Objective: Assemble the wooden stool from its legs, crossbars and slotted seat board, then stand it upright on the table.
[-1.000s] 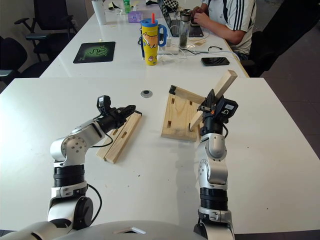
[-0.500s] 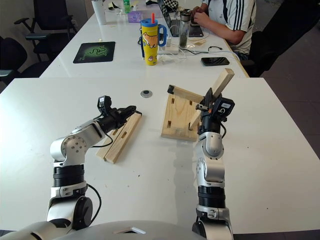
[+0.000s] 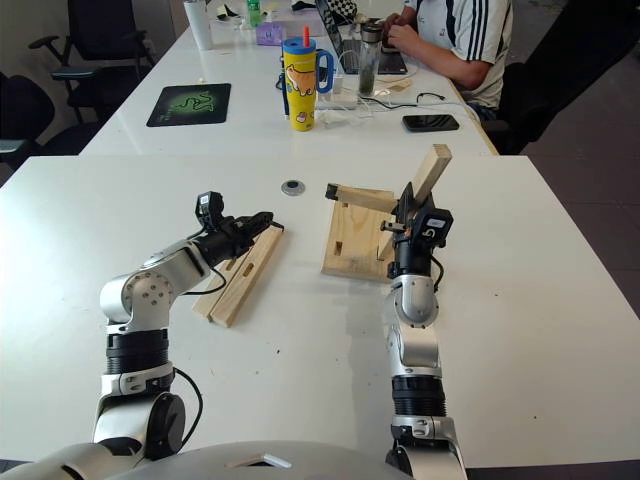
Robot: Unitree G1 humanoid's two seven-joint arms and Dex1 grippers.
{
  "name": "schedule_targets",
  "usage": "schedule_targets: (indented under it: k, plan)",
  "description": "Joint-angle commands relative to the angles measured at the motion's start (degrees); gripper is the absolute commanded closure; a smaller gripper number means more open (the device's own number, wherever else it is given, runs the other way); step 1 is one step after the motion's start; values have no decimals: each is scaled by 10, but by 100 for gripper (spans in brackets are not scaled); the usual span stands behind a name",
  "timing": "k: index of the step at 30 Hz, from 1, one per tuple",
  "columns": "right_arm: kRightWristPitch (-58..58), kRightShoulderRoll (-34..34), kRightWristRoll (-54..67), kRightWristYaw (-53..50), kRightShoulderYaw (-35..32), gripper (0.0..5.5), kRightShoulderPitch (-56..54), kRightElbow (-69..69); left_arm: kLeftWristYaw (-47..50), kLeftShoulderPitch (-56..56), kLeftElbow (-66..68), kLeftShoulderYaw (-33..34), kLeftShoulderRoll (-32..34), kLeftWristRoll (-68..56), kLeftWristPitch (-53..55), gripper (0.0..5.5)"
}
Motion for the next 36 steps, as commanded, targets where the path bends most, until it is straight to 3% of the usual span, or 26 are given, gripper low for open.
schedule_targets:
  k: [1,10,14,24,25,30,36]
  plan:
    - [10,-5,0,3,-12,446,52,56,-1,-1,-3,-2,8,-4,10,289]
    - [125,-18,-53,-13,23,446,75,-9,2,9,-12,0,13,-4,11,289]
    - [208,-38,-68,-29,7,446,94,-44,5,21,-21,4,12,-4,11,289]
    - [163,-28,-4,-5,-2,445,79,-168,11,30,-25,0,9,3,-3,289]
    - [167,-27,1,-4,-1,409,68,-173,11,29,-24,0,9,3,-5,289]
    - [195,-20,16,-7,0,334,29,-204,12,26,-19,-1,9,3,-12,289]
    - [239,-19,22,-24,-9,334,-25,-259,13,23,-16,0,10,3,-15,289]
